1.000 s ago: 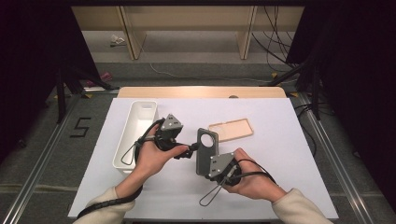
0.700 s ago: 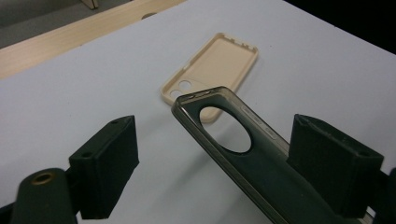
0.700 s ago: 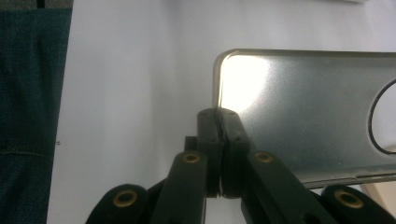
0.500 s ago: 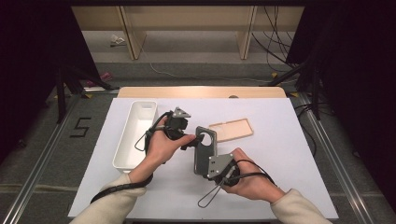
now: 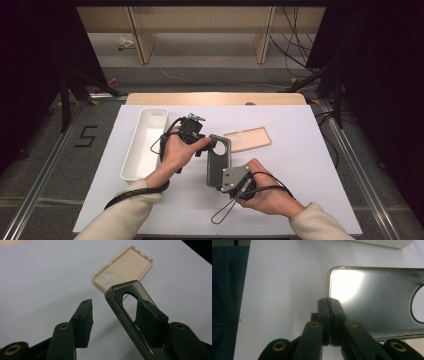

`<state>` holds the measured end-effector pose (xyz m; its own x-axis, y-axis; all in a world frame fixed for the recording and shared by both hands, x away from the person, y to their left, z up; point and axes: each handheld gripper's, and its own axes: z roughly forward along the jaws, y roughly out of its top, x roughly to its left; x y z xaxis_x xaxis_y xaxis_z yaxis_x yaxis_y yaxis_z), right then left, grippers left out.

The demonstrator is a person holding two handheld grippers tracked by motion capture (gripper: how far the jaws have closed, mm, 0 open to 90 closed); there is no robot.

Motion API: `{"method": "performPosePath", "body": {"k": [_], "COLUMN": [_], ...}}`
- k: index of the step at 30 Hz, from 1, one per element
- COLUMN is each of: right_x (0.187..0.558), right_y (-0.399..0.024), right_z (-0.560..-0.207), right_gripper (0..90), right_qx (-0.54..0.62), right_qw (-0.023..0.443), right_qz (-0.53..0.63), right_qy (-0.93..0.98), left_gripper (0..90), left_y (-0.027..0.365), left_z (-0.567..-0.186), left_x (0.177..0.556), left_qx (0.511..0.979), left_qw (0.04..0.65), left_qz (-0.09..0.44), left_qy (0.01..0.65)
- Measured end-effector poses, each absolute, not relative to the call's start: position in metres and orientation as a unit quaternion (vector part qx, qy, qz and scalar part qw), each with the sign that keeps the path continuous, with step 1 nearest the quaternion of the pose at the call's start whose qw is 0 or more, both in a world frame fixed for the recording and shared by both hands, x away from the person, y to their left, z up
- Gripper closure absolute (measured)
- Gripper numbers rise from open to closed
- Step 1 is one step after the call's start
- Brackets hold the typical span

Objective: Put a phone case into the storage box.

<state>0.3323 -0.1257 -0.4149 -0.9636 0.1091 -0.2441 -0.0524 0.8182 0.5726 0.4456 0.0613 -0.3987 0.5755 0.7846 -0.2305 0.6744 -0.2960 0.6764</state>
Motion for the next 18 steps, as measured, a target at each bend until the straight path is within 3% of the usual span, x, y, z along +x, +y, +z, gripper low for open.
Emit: {"method": "performPosePath", "body": {"k": [9, 18], "right_x": [0.3335, 0.3338], "right_y": [-0.1249, -0.1239], "right_z": [-0.4155, -0.4204], "right_gripper": [89.4, 89.5], "right_qx": [0.005, 0.008], "right_qw": [0.142, 0.131], "right_qz": [0.303, 0.295], "right_qy": [0.942, 0.947], "left_gripper": [63.7, 72.6], "left_y": [0.0627, 0.0588], "left_z": [-0.4002, -0.3927], "left_x": [0.4461, 0.4413], "left_qx": [0.792, 0.773], "left_qw": [0.387, 0.419], "left_qz": [0.047, 0.02], "left_qy": [0.47, 0.476]}}
